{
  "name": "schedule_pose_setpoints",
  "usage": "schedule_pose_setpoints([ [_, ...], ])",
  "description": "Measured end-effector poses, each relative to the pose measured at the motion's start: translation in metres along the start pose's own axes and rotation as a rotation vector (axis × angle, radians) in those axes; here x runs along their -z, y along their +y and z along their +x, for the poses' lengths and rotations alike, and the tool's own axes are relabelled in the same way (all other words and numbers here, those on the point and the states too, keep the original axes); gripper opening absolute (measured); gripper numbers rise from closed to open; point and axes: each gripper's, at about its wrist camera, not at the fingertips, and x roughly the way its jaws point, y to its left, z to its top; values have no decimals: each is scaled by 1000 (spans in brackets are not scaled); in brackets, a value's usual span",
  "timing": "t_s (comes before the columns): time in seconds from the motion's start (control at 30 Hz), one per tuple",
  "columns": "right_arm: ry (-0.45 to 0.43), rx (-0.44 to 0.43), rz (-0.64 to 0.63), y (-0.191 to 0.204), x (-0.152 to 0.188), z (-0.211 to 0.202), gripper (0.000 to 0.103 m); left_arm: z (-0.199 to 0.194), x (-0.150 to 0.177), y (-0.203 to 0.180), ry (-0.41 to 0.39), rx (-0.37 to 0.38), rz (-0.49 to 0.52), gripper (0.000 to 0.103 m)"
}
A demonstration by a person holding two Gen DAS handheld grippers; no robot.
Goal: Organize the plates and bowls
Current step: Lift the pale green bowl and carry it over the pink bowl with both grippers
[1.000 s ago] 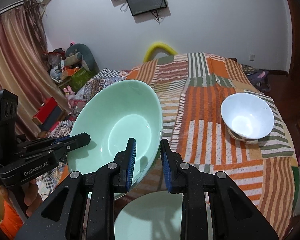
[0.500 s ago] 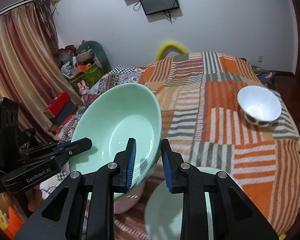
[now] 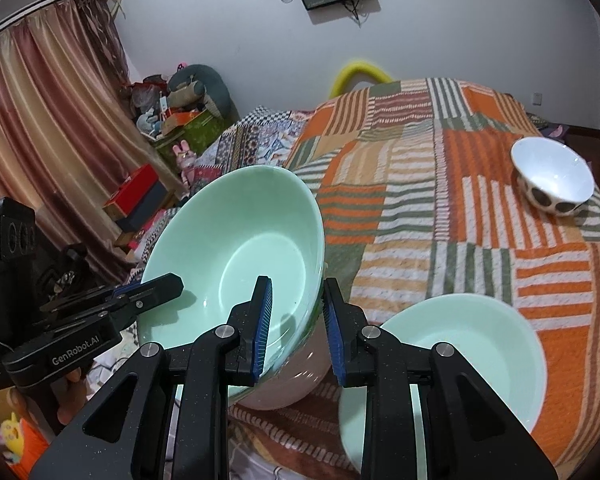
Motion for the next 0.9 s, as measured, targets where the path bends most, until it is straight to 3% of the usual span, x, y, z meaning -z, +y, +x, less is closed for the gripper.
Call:
schedule_pose_setpoints([
  [0.9,200,-11,5,7,36,58,26,64,34,43,168,-89,-66,10],
])
